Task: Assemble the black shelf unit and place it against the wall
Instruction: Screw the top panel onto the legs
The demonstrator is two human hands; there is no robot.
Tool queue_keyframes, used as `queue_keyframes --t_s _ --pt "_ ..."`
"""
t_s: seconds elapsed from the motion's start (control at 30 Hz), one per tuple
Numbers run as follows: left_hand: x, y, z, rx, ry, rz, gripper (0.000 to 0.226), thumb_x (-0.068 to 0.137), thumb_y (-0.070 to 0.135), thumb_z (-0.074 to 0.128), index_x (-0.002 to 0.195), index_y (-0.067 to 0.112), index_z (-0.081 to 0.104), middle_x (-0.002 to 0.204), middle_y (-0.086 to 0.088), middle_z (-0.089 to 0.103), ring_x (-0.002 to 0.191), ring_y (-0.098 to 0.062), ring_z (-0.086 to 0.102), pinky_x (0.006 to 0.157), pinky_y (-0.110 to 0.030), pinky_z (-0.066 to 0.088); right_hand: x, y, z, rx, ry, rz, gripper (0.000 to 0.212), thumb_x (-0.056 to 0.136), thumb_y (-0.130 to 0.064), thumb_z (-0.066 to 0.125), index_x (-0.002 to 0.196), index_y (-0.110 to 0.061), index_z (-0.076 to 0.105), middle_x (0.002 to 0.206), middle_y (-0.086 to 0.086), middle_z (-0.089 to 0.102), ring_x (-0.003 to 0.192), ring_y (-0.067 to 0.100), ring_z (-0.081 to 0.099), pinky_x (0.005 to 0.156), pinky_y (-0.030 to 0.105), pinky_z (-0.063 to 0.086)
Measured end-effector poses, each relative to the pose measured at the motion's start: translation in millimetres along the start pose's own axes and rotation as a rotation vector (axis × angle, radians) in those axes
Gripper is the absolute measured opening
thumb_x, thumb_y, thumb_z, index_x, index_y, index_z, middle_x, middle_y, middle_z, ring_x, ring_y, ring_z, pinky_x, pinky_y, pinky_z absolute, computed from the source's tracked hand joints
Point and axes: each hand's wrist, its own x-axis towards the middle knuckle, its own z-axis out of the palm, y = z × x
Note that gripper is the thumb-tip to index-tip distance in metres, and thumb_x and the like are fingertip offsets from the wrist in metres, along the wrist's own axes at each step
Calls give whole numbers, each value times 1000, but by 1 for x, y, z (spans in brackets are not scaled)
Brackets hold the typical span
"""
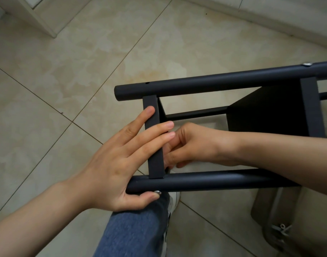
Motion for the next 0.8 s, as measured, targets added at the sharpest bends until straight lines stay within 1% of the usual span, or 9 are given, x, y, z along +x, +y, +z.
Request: queue_keyframes --t_s 0.13,0.27,0.33,0.4,0.6,0.7,0.8 --pt "0 -1 0 1 -4 6 89 83 55 60 153 11 28 163 -4 26 155 -36 6 124 -38 19 -1 3 0 -8 13 -7 9 89 -8 68 93 -4 75 91 9 73 83 11 60 74 18 50" --pt "0 0 -1 -2 -2 13 89 82 55 61 153 13 27 163 -2 26 156 -36 6 124 -38 19 -2 5 1 0 22 -20 11 89 -7 69 95 1 74 90 12 70 82 11 59 70 14 50" --pt "0 -1 -1 -1 0 10 90 81 55 61 153 13 27 163 -2 27 156 -35 6 124 -38 19 -3 4 1 -8 22 -28 12 89 -6 68 96 3 73 97 22 70 83 12 60 69 13 50" --pt "1 -1 -2 3 0 8 90 81 54 62 153 14 27 163 -2 26 156 -35 7 124 -38 19 -3 3 -1 -14 22 -39 14 89 -5 68 98 5 73 102 26 69 82 12 61 67 12 50" --pt "2 -2 -1 -1 4 8 91 80 53 62 154 13 26 164 0 24 156 -34 6 124 -36 18 -1 2 -1 -13 33 -46 7 87 -2 70 91 3 73 98 25 70 76 9 61 65 12 49" --pt "1 -2 -1 -7 8 12 91 81 53 62 154 13 26 163 0 24 156 -34 6 124 -36 18 -2 3 -1 -12 32 -26 10 88 -5 70 95 1 73 101 22 70 81 10 61 68 14 51" --pt "3 -3 -2 -11 7 8 90 81 52 61 154 13 26 163 -1 25 156 -34 5 124 -34 17 -2 0 -1 -16 26 -16 14 89 -6 69 98 4 72 103 24 69 84 14 62 71 17 51"
